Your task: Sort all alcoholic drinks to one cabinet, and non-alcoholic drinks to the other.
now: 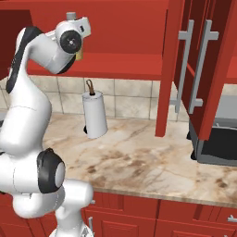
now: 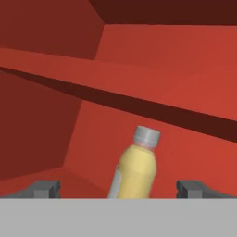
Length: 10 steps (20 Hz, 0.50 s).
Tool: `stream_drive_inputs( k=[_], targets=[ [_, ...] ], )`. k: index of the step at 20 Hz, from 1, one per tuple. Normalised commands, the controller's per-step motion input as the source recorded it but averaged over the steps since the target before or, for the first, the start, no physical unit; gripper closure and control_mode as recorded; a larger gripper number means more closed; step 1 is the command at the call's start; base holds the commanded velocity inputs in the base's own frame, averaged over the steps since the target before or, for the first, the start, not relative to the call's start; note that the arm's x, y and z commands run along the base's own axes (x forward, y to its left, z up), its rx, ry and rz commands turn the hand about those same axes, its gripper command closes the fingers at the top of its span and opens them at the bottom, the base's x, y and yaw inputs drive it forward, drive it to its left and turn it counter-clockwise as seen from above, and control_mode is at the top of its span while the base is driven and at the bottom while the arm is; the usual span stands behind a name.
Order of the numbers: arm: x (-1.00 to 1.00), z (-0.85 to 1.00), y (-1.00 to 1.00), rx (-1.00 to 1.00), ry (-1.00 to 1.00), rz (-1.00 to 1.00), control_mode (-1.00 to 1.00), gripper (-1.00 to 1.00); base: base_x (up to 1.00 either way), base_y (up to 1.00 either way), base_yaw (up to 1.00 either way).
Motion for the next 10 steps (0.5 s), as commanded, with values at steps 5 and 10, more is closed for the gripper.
stream_drive_inputs(
  k=[5, 10],
  targets=[
    [-0.71, 0.00, 0.00, 0.00, 0.00, -0.07, -1.00, -1.00, 0.00, 0.00, 0.00],
    [-0.77, -0.04, 0.00, 0.00, 0.00, -0.05, -1.00, -1.00, 0.00, 0.00, 0.00]
  ],
)
